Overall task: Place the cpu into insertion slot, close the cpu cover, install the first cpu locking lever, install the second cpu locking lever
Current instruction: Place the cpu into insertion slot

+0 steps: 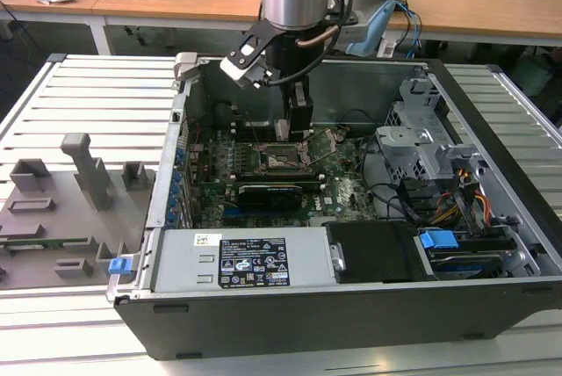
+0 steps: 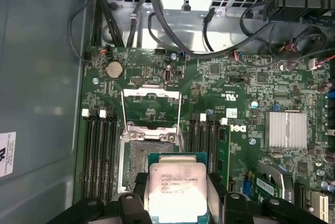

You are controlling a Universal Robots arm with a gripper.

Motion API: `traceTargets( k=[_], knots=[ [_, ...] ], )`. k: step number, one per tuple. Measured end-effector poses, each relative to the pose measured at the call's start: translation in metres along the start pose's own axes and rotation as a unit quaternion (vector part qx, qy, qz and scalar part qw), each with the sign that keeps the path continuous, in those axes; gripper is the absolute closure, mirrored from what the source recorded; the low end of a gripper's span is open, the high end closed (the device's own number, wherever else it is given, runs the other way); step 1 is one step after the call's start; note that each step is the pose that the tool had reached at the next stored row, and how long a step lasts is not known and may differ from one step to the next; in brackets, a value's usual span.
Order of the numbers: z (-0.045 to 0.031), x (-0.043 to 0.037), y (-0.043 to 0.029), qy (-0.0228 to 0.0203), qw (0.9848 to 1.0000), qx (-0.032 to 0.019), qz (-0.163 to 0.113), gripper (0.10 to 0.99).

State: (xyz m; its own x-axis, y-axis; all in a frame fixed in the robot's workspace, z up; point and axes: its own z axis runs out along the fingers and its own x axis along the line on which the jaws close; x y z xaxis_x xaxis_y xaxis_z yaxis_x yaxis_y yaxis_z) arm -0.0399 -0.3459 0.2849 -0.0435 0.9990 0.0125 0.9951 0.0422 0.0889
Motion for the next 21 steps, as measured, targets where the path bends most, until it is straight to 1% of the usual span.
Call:
traceTargets(
  k=[2,6,9,11,13,17,21],
  knots=[
    [0.0046,0.0,-0.0005,-0.0002,1.0,0.0,0.0,0.557],
    [0.0073,-0.0001,-0.0009,-0.0002,1.0,0.0,0.0,0.557],
    [0.0113,-0.0001,-0.0012,-0.0001,1.0,0.0,0.0,0.557],
    [0.0166,0.0004,-0.0018,-0.0002,1.0,0.0,0.0,0.557],
    [0.0209,0.0029,-0.002,-0.0002,1.0,0.0,0.001,0.557],
    [0.0244,0.0036,-0.0022,-0.0012,0.9999,0.0,0.011,0.557],
    [0.0261,0.0036,-0.0024,-0.0011,0.9999,0.0,0.011,0.557]
  ],
)
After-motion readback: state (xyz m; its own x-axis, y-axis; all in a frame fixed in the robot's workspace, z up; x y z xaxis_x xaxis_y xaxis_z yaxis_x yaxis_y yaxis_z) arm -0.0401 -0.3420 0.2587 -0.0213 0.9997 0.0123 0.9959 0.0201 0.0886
